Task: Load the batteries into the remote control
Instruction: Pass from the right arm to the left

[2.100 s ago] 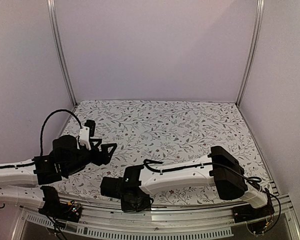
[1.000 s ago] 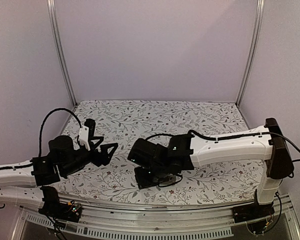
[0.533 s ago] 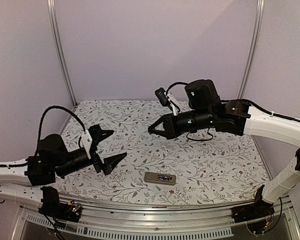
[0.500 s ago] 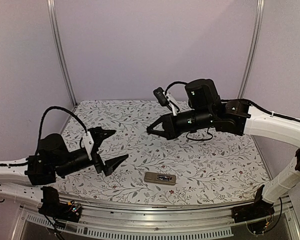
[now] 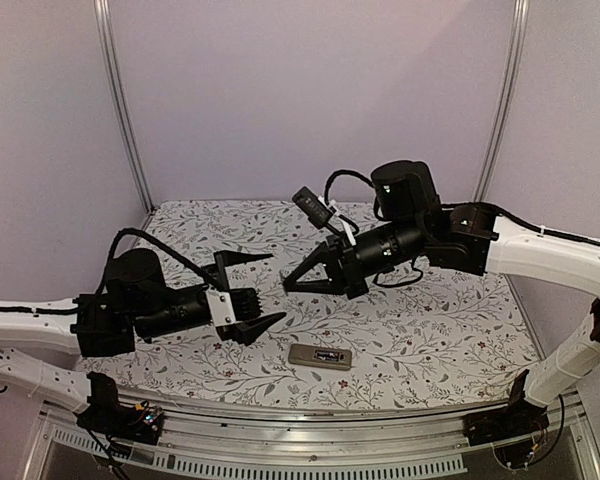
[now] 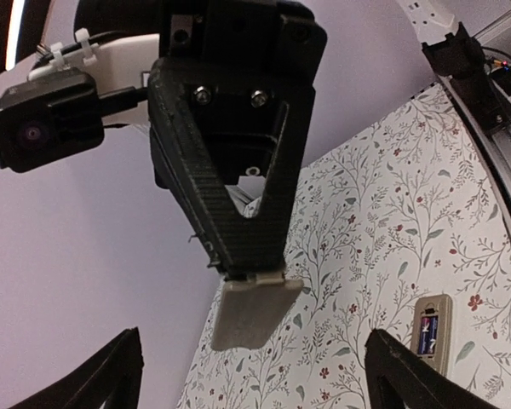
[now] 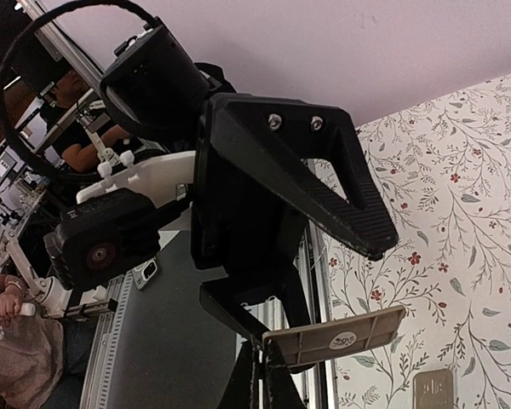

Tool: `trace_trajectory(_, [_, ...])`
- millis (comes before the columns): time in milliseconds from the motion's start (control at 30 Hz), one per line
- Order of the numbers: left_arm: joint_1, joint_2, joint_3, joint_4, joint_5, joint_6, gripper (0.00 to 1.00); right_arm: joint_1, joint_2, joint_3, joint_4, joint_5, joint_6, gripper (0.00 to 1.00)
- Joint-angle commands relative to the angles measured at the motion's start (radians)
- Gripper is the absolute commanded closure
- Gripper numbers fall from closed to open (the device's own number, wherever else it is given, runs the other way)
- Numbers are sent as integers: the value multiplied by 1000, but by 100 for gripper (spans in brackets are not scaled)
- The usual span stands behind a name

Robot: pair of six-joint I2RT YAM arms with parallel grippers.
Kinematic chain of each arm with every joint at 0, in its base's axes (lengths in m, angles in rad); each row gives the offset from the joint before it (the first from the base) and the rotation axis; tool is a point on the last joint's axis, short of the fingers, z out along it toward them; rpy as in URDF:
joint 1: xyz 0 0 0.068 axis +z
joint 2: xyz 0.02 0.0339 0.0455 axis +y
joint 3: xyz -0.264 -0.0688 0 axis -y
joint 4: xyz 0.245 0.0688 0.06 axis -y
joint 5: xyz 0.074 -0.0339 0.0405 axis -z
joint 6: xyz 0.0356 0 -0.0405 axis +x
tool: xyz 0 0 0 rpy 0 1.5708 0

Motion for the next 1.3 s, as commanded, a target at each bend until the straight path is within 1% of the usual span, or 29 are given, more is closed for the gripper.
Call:
trace_trajectory(0, [28, 22, 29, 43, 96, 35, 13, -1, -32, -45, 94, -77, 6, 100])
trace_trajectory(67, [28, 33, 29, 57, 99, 34, 18, -1, -35, -55, 118, -83, 27, 100])
trace_trajectory(167, [28, 42, 20, 114, 101, 25, 29, -1, -31, -55, 127, -83, 37, 100])
trace_trajectory(333, [28, 75, 18, 126, 110, 21, 39, 0, -27, -56, 144, -78, 51, 100])
trace_trajectory(467, [29, 69, 17, 132, 104, 23, 51, 0, -23, -60, 150, -75, 57, 100])
trace_trajectory(667, [29, 61, 10, 134, 93, 22, 60, 1, -24, -60, 152, -72, 57, 100])
trace_trajectory(967, [30, 54, 10, 137, 88, 17, 68, 1, -31, -68, 149, -55, 58, 100])
trace_trajectory(1267, [31, 34, 19, 96, 112, 9, 65, -1, -39, -74, 130, -16, 56, 100])
